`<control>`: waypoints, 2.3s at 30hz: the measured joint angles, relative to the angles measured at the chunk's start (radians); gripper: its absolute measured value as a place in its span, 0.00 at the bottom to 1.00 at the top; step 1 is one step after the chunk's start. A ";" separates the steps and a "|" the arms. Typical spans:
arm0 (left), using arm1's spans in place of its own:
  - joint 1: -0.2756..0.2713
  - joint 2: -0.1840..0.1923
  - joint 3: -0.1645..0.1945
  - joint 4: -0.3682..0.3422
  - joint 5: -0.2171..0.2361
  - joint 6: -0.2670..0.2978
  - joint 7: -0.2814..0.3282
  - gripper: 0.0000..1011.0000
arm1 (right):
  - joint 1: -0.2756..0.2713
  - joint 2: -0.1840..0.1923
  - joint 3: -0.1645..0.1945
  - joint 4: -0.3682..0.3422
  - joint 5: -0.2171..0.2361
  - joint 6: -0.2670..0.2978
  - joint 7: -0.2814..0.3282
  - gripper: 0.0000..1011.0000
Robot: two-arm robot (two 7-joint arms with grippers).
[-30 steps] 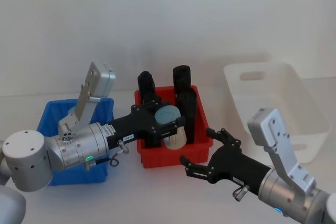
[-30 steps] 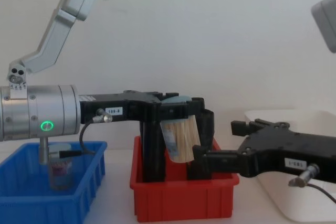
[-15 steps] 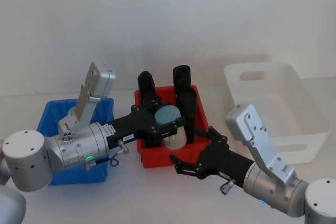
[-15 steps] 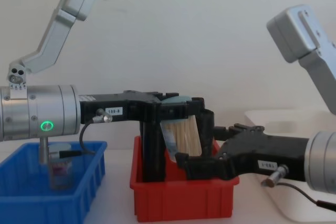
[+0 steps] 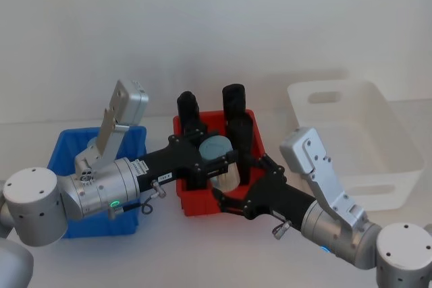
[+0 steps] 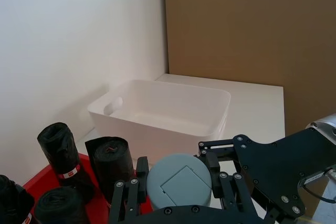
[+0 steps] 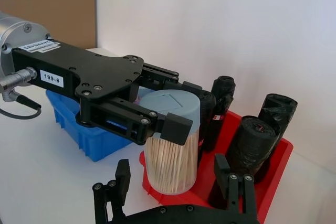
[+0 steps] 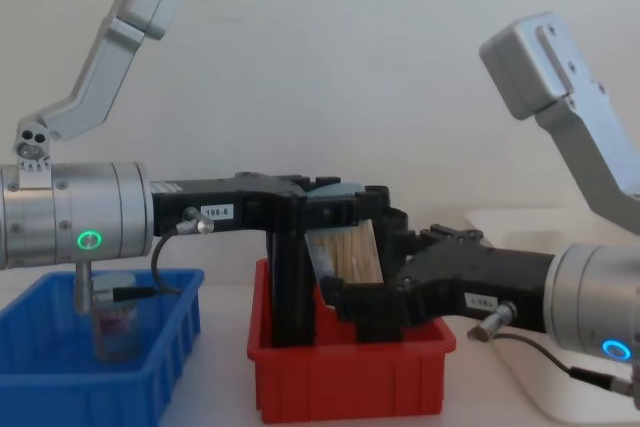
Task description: Pick the cotton swabs from the blue box and place them into the white box.
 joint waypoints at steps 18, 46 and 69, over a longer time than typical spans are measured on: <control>0.000 0.000 0.000 0.000 0.000 0.000 0.000 0.66 | 0.051 -0.038 -0.018 0.080 -0.026 -0.055 -0.008 0.92; 0.000 0.000 0.000 0.000 0.000 0.000 0.000 0.99 | 0.073 -0.048 -0.026 0.116 -0.034 -0.087 -0.031 0.64; 0.000 0.000 0.000 0.000 0.000 0.000 0.000 0.99 | 0.026 0.027 0.050 0.044 0.044 -0.052 -0.189 0.64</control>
